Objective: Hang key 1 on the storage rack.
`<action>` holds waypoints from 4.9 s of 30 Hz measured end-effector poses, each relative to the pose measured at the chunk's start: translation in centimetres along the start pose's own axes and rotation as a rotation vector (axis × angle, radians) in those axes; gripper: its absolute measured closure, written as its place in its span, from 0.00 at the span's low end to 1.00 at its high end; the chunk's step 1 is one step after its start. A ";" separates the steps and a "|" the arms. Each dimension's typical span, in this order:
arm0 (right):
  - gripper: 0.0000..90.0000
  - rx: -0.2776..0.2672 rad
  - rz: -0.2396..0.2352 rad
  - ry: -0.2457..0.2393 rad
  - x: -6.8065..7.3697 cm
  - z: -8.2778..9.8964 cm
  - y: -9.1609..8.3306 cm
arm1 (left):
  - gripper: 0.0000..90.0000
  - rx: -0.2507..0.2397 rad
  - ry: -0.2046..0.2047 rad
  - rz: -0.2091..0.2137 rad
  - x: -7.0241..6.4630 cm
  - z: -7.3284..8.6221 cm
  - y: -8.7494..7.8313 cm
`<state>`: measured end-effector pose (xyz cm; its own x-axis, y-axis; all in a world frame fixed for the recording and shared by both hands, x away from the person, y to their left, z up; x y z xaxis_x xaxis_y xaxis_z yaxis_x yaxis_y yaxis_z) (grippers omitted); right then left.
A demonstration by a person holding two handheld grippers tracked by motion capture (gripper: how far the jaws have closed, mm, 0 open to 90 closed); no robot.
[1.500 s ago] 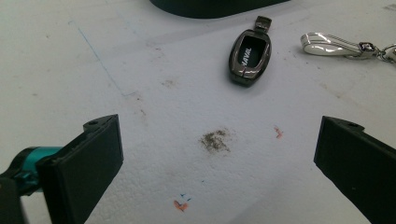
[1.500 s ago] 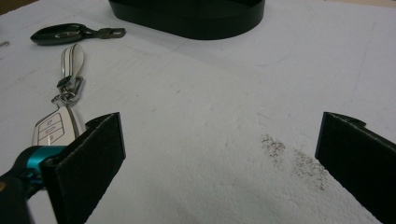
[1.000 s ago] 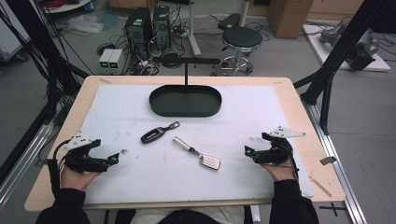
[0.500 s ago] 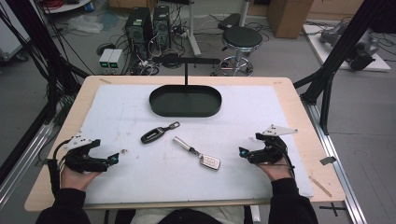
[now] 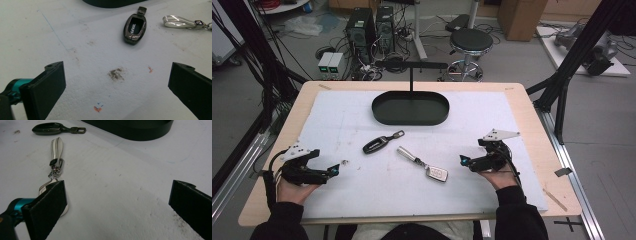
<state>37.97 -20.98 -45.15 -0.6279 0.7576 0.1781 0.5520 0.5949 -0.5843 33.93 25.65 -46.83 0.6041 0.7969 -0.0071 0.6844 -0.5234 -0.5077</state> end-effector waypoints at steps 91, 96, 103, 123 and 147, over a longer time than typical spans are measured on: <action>0.84 0.318 -0.140 -0.248 11.8 -3.2 12.5 | 0.02 -0.004 0.020 0.015 -0.1 0.0 0.1; 0.84 0.244 -0.180 -0.188 11.3 -4.4 11.4 | 0.02 -0.005 0.019 0.013 -0.1 0.0 0.1; 0.84 0.166 -0.208 -0.173 11.0 -6.3 9.8 | 0.02 -0.004 0.023 0.013 -0.1 0.0 0.1; 0.84 -0.052 -0.250 -0.059 7.4 -14.7 4.7 | 0.02 -0.003 0.026 0.020 -0.1 0.1 0.2; 0.84 -0.123 -0.282 -0.025 5.9 -21.1 5.7 | 0.02 0.009 0.046 0.044 -0.5 0.2 0.4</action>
<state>49.02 -7.48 -30.70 -0.7781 0.5519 0.2998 0.4150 0.8101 -0.4140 33.85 25.07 -47.23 0.6519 0.7582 0.0100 0.6533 -0.5549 -0.5151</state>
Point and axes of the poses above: each handheld gripper's, and its own axes: y roughly forward along the jaws, z roughly out of its underside, x roughly to its left, the point moved 8 cm from there along y, roughly forward along the jaws, and after that the axes turned 6 degrees about y, right-handed, at the moved point
